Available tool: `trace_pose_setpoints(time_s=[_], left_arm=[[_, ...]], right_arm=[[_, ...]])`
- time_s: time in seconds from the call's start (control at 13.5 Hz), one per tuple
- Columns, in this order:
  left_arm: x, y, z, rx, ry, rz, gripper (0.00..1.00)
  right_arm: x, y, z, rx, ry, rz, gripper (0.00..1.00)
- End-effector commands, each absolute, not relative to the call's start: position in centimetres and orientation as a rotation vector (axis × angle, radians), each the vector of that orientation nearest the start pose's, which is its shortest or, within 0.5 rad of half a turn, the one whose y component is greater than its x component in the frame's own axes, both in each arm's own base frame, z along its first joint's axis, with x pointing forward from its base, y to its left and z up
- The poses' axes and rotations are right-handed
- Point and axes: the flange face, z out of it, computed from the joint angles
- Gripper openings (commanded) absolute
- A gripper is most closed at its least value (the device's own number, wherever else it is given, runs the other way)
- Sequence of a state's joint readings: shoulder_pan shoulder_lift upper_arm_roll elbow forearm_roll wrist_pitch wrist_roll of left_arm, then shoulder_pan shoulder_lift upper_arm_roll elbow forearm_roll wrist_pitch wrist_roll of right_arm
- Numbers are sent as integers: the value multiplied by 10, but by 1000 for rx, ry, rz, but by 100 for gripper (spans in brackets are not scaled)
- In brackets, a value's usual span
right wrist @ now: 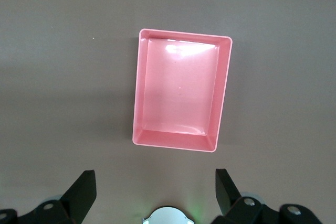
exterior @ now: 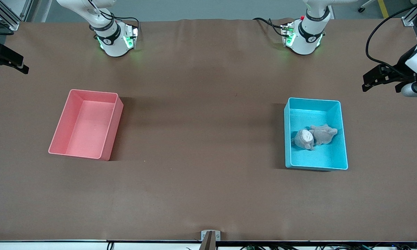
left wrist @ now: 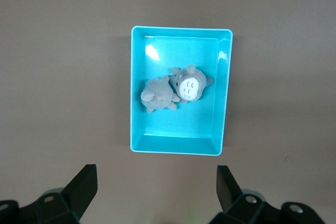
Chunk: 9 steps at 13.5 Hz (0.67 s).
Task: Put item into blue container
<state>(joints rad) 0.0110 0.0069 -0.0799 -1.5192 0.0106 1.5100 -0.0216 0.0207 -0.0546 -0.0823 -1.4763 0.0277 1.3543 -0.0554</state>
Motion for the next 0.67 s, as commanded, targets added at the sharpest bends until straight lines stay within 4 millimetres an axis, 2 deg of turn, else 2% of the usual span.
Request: trace_pose_setpoints(time_s=[0.0,0.59], left_arm=[[545,-32,644,-3140,68,14,100],[546,-30,658,-3133,76,-32,100]], right_arm=[[507,-28,684,-3123,-44,87,100],[506,-30,684,-3127,-23,105,100]])
